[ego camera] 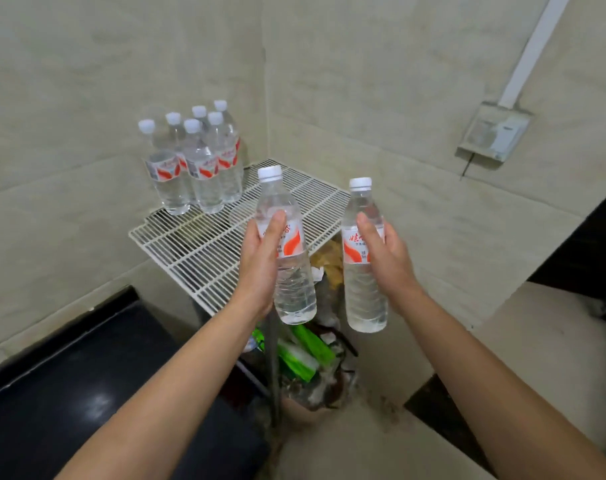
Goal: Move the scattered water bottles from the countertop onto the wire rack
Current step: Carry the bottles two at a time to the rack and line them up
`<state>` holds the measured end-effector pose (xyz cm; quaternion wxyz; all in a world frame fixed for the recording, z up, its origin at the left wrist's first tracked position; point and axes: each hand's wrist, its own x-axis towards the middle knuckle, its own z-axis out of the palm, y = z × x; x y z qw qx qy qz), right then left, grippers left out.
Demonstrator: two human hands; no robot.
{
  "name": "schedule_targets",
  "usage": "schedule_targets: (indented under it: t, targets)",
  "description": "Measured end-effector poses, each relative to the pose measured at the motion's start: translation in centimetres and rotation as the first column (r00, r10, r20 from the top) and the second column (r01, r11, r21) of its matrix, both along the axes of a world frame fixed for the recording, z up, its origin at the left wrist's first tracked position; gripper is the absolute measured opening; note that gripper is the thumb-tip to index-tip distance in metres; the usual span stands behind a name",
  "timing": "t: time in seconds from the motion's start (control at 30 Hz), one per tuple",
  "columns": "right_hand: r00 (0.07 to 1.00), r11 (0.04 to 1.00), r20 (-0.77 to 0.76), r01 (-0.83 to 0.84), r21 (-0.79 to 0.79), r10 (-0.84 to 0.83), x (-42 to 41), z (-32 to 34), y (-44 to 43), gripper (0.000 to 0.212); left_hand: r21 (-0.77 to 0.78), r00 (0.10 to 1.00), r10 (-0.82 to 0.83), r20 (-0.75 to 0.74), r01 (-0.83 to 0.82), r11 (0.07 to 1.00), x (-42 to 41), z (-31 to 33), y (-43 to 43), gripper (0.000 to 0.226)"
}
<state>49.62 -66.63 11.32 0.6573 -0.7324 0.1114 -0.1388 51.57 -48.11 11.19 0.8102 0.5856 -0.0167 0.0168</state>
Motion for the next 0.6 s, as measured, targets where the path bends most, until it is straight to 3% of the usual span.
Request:
schedule_targets:
  t: [0.13, 0.27, 0.43, 0.5, 0.6]
  targets:
    - [0.997, 0.998, 0.067, 0.047, -0.036, -0.044, 6.5, 2.2, -0.8, 0.025, 0.103, 0.996, 0.028, 0.080, -0.037, 0.994, 6.0, 2.2, -0.3, 0.025]
    - [0.994, 0.999, 0.104, 0.031, -0.035, -0.027, 11.8, 3.4, 0.0, 0.030, 0.176, 0.990, 0.051, 0.129, -0.074, 0.982, 10.4, 2.9, 1.1, 0.055]
    - [0.985, 0.997, 0.162, -0.056, -0.059, 0.065, 18.6, 3.0, 2.8, 0.029, 0.178, 0.970, 0.210, 0.123, -0.229, 0.957, 14.1, 2.7, 3.2, 0.084]
    - [0.979, 0.992, 0.165, -0.111, -0.066, 0.120, 21.2, 2.4, 4.0, 0.034, 0.167, 0.956, 0.267, 0.120, -0.284, 0.944, 15.1, 2.1, 4.3, 0.077]
    - [0.953, 0.967, 0.181, -0.224, -0.123, 0.244, 25.2, 1.3, 5.1, 0.031, 0.152, 0.929, 0.347, 0.127, -0.364, 0.919, 16.5, 1.5, 5.7, 0.047]
